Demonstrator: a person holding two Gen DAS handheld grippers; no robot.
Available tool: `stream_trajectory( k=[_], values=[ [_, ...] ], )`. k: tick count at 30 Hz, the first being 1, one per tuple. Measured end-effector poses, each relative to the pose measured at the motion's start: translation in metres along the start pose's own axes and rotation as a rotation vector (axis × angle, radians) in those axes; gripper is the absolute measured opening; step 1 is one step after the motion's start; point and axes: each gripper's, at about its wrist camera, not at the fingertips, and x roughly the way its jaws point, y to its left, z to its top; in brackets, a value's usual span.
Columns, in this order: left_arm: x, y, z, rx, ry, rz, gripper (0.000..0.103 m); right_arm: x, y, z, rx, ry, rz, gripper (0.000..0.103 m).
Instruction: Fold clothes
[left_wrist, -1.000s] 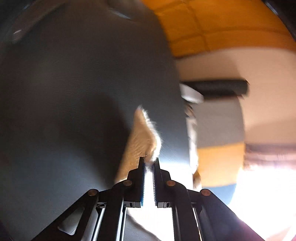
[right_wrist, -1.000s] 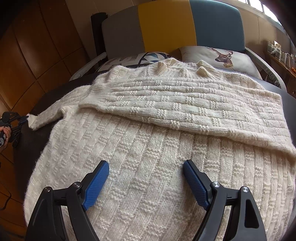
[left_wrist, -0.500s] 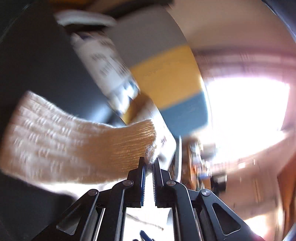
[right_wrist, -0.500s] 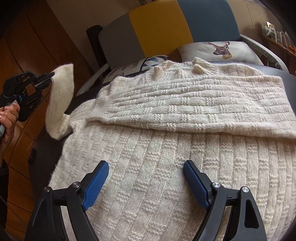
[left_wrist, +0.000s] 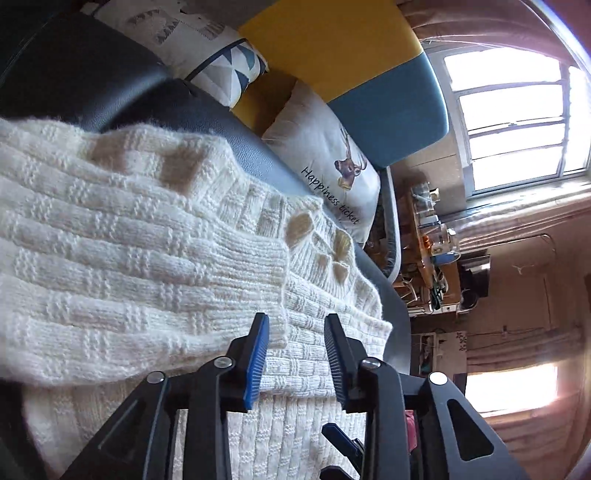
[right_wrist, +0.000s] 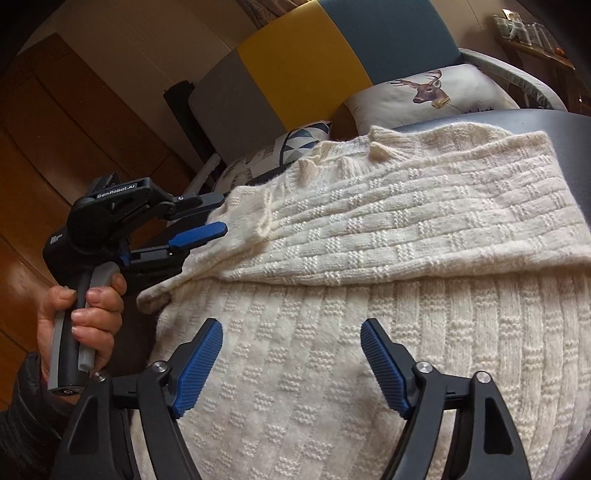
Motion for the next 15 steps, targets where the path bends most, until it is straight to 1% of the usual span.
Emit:
stream_trajectory(
  k=[1,2,3,5,7,8,10,12,14,15],
  values=[
    [-0.01,-0.001,0.003,0.017,-0.007,-0.023,0.042,0.003,0.001,0.003,0.026,0.002,0.038,0.065],
    [-0.02,-0.001,0.006,0.03,-0.023,-0.028,0.044,0.009,0.001,0.007,0.07,0.006,0.097,0.057],
    [-0.03,-0.001,0.01,0.042,-0.038,-0.033,0.044,0.015,0.002,0.011,0.113,0.01,0.156,0.047],
    [-0.05,0.008,0.014,0.031,-0.071,-0.064,0.045,0.027,0.002,0.018,0.201,0.016,0.27,0.046],
    [-0.069,0.025,0.016,-0.009,-0.099,-0.091,0.046,0.042,0.004,0.024,0.284,0.017,0.328,0.046],
    [-0.077,0.036,0.015,-0.035,-0.113,-0.098,0.046,0.051,0.004,0.027,0.324,0.021,0.343,0.046],
    [-0.094,0.06,0.01,-0.089,-0.141,-0.105,0.046,0.07,0.002,0.032,0.405,0.038,0.342,0.046],
    [-0.111,0.083,0.004,-0.137,-0.169,-0.109,0.046,0.087,-0.003,0.034,0.516,0.066,0.332,0.046],
    [-0.125,0.101,0.0,-0.169,-0.192,-0.098,0.047,0.097,-0.007,0.033,0.597,0.052,0.338,0.046],
    [-0.132,0.108,-0.002,-0.178,-0.211,-0.107,0.047,0.099,-0.005,0.036,0.59,0.034,0.319,0.046]
  ],
)
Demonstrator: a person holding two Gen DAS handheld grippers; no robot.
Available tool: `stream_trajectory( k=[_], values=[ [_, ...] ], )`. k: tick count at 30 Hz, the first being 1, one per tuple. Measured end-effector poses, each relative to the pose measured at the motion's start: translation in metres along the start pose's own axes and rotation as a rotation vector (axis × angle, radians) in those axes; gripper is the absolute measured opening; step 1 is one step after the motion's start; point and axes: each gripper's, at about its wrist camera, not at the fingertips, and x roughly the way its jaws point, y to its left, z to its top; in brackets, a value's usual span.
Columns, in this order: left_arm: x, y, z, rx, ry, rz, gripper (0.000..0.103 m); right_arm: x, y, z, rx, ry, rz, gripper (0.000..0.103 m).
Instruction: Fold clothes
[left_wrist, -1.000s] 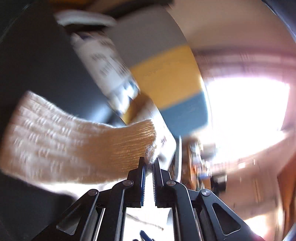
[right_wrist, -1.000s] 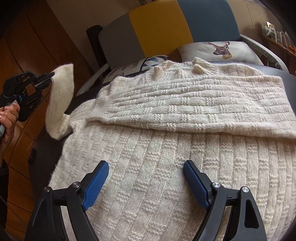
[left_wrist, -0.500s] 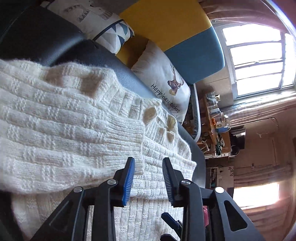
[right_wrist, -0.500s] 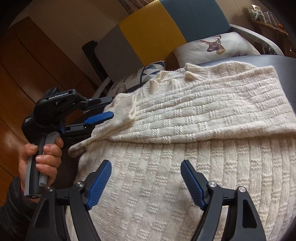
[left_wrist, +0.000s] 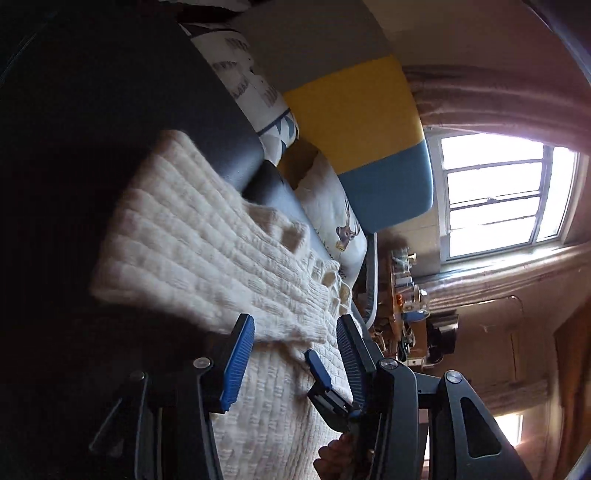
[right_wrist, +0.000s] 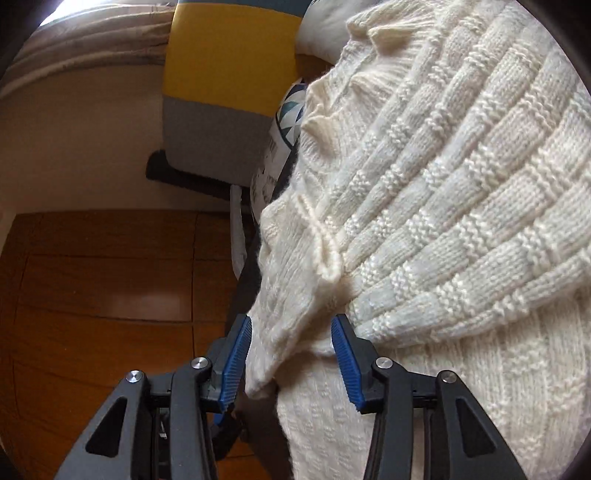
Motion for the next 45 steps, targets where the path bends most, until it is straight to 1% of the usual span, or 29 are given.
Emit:
stream_trajectory(
  k=[4,5,6,7,9,11,14,16,17,19,22,25,28,30,31,35,37,39,42,45],
  values=[
    [-0.02,0.021,0.006,-0.047,-0.051,-0.035,0.048,0.017,0.012,0.002,-0.047,-0.048,-0.058,0.046],
    [-0.025,0.027,0.007,-0.061,-0.06,-0.043,0.048,0.022,0.014,0.002,-0.068,-0.055,-0.085,0.028],
    [-0.027,0.034,0.007,-0.08,-0.068,-0.045,0.048,0.028,0.016,0.002,-0.088,-0.047,-0.14,0.006],
    [-0.029,0.041,0.007,-0.098,-0.076,-0.048,0.048,0.034,0.018,0.001,-0.112,-0.038,-0.195,0.006],
    [-0.031,0.054,0.004,-0.154,-0.081,-0.082,0.048,0.037,0.031,-0.002,-0.194,-0.045,-0.247,0.005],
    [-0.032,0.068,0.001,-0.209,-0.086,-0.117,0.048,0.039,0.052,-0.004,-0.298,-0.036,-0.3,0.005],
    [-0.034,0.077,-0.004,-0.271,-0.097,-0.193,0.048,0.039,0.09,-0.005,-0.465,-0.028,-0.362,0.005],
    [-0.029,0.077,-0.007,-0.304,-0.102,-0.237,0.048,0.037,0.115,-0.008,-0.565,-0.03,-0.387,0.005],
    [-0.025,0.076,-0.008,-0.32,-0.106,-0.255,0.053,0.034,0.127,-0.009,-0.606,-0.034,-0.395,0.005],
    [-0.017,0.073,-0.011,-0.351,-0.112,-0.279,0.058,0.029,0.147,-0.007,-0.665,-0.045,-0.403,0.005],
    [0.005,0.061,-0.014,-0.374,-0.084,-0.309,0.058,0.022,0.175,-0.007,-0.721,-0.063,-0.385,0.005],
    [0.025,0.043,-0.017,-0.346,-0.065,-0.295,0.058,0.014,0.204,-0.004,-0.776,-0.081,-0.366,0.005],
    [0.043,0.03,-0.015,-0.317,-0.057,-0.247,0.058,0.003,0.23,-0.001,-0.829,-0.108,-0.341,0.005],
    [0.052,0.024,-0.007,-0.288,-0.075,-0.162,0.058,-0.016,0.239,0.001,-0.853,-0.149,-0.324,0.005],
    [0.055,0.022,-0.002,-0.278,-0.088,-0.114,0.058,-0.027,0.241,0.006,-0.853,-0.17,-0.319,0.005],
    [0.073,0.027,0.005,-0.32,-0.058,-0.101,0.058,-0.071,0.231,0.03,-0.814,-0.248,-0.328,0.005],
    [0.077,0.026,0.006,-0.312,-0.064,-0.082,0.058,-0.09,0.217,0.045,-0.785,-0.284,-0.356,0.005],
    [0.078,0.023,0.006,-0.294,-0.077,-0.056,0.058,-0.106,0.197,0.059,-0.748,-0.309,-0.388,0.005],
    [0.083,0.024,0.005,-0.295,-0.066,-0.041,0.058,-0.123,0.159,0.077,-0.679,-0.326,-0.453,0.005],
    [0.091,0.019,0.003,-0.281,-0.073,-0.025,0.058,-0.134,0.109,0.088,-0.584,-0.3,-0.508,0.005]
  ],
)
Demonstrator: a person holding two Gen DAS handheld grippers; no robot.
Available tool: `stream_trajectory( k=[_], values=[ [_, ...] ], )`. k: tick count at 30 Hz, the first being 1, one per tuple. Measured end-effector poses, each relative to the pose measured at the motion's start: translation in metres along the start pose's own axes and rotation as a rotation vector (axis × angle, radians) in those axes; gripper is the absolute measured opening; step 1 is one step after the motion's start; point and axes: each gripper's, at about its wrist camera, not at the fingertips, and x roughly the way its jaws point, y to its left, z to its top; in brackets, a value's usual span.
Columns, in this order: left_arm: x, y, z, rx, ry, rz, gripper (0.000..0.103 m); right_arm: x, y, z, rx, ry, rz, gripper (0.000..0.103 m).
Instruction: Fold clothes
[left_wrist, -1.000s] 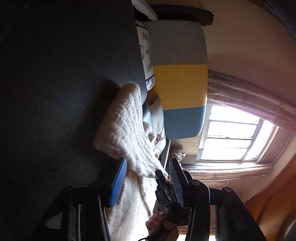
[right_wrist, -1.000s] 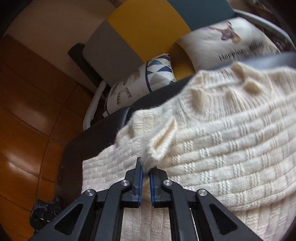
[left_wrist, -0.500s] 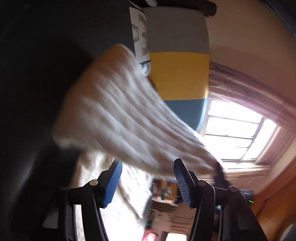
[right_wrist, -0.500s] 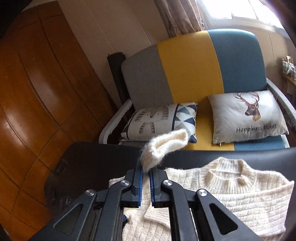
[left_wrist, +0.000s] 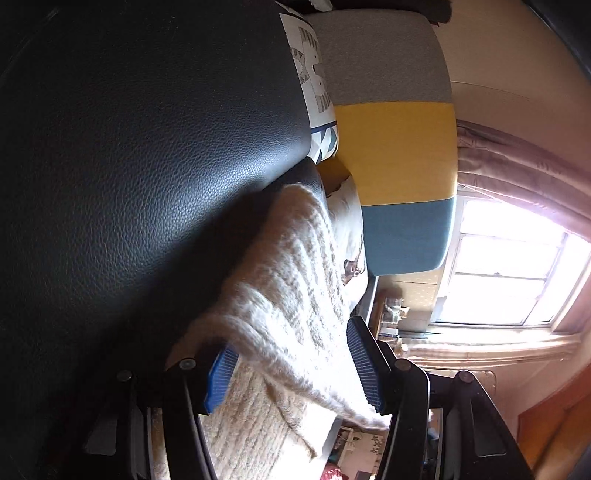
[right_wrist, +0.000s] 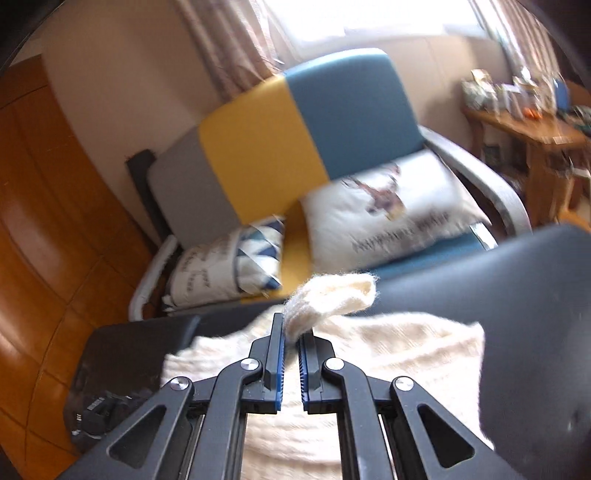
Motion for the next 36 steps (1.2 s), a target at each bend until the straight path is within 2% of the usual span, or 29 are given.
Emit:
stream_trajectory(
  k=[3,4,7,10,13,16,19,22,27,29,31,32,36],
  values=[
    [0.006,-0.004,-0.005,0.025,-0.021,0.019,0.054,0.013,-0.043,-0.029,0.075,0.063,-0.043,0.005],
    [0.006,-0.006,-0.007,0.04,-0.03,0.03,0.049,0.018,-0.057,-0.039,0.107,0.081,-0.049,0.005],
    [0.004,-0.003,-0.009,0.08,-0.052,0.087,0.026,0.028,-0.091,-0.066,0.195,0.126,-0.044,0.005],
    [0.005,0.001,-0.01,0.089,-0.061,0.111,0.015,0.033,-0.107,-0.084,0.232,0.145,-0.031,0.005],
    [0.002,-0.002,-0.014,0.147,-0.068,0.121,0.011,0.021,-0.106,-0.087,0.215,0.105,-0.007,0.005],
    [0.0,-0.004,-0.024,0.231,-0.061,0.139,0.01,0.011,-0.109,-0.09,0.211,0.077,-0.015,0.005],
    [0.01,-0.003,-0.025,0.249,-0.029,0.166,0.01,0.022,-0.118,-0.098,0.234,0.12,-0.05,0.005],
    [0.016,-0.003,-0.026,0.289,0.0,0.192,0.01,0.021,-0.124,-0.101,0.258,0.11,-0.047,0.005],
    [0.019,-0.014,-0.029,0.368,0.028,0.252,0.01,0.006,-0.102,-0.095,0.11,0.064,-0.107,0.007],
    [0.017,-0.013,-0.032,0.376,0.044,0.259,0.01,0.015,-0.113,-0.101,0.154,0.13,-0.14,0.007],
    [0.013,-0.012,-0.034,0.377,0.075,0.252,0.011,0.009,-0.129,-0.101,0.252,0.108,-0.082,0.01],
    [0.011,-0.013,-0.035,0.382,0.092,0.248,0.011,0.003,-0.133,-0.1,0.271,0.095,-0.092,0.012],
    [-0.014,-0.016,-0.04,0.47,0.11,0.259,0.011,-0.022,-0.121,-0.091,0.167,0.027,-0.185,0.02]
  ],
)
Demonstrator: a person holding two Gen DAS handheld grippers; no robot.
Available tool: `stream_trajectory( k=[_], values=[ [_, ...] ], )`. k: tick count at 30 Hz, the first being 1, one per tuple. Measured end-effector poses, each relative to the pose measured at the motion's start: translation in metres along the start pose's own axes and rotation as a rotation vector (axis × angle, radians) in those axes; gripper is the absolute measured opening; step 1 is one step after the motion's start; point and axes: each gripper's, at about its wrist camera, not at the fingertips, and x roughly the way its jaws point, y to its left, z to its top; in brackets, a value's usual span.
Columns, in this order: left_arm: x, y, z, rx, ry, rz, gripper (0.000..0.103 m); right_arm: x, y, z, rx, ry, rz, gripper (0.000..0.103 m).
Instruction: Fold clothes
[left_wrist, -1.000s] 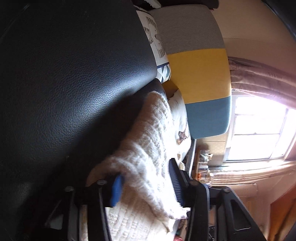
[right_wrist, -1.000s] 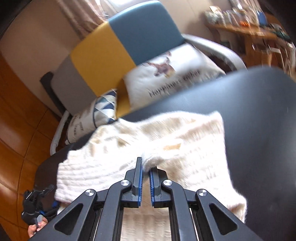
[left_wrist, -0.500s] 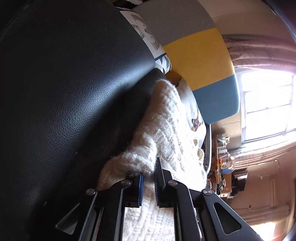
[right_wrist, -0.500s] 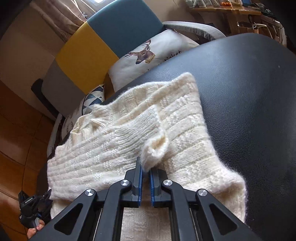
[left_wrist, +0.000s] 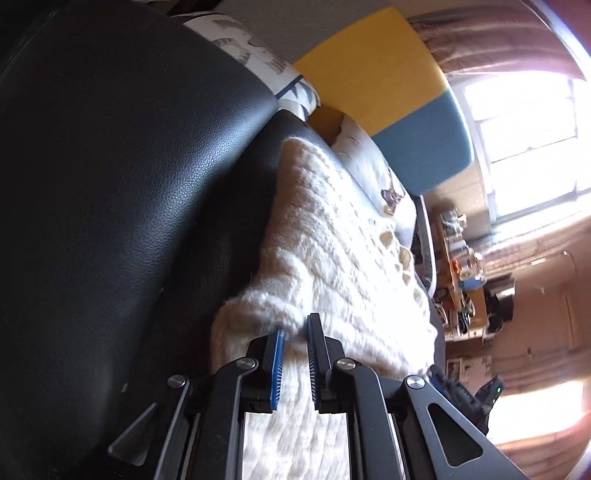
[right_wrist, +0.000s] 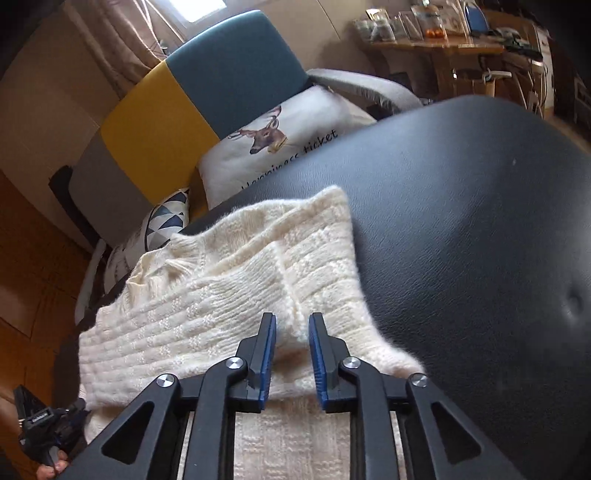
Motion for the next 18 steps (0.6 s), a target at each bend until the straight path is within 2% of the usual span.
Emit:
stream_trajectory(
  k=[2,4,10,11,13,15,16,18],
  values=[
    [-0.013,0.0,-0.002,0.032,-0.023,0.008,0.011,-0.013,0.012,0.002,-0.076,-0.041,-0.031,0.02],
    [-0.026,0.0,-0.001,0.057,-0.066,0.02,0.011,-0.015,0.037,0.001,-0.185,-0.045,-0.014,0.02],
    [-0.029,-0.008,0.031,0.041,-0.154,0.008,0.011,0.018,0.119,-0.015,-0.511,0.045,-0.004,0.02],
    [-0.026,-0.011,0.038,0.031,-0.158,0.004,0.011,0.026,0.121,-0.015,-0.523,0.054,-0.026,0.02],
    [-0.014,-0.02,0.051,0.036,-0.131,-0.057,0.011,0.042,0.124,-0.015,-0.547,0.071,-0.069,0.02],
    [0.002,-0.034,0.055,0.072,-0.098,-0.063,0.011,0.058,0.114,-0.014,-0.53,0.09,-0.129,0.02],
    [0.014,-0.041,0.054,0.108,-0.067,-0.047,0.013,0.061,0.102,-0.014,-0.489,0.085,-0.127,0.02],
    [0.039,-0.035,0.05,0.121,-0.003,0.036,0.014,0.06,0.079,-0.013,-0.4,0.053,-0.078,0.02]
  ],
)
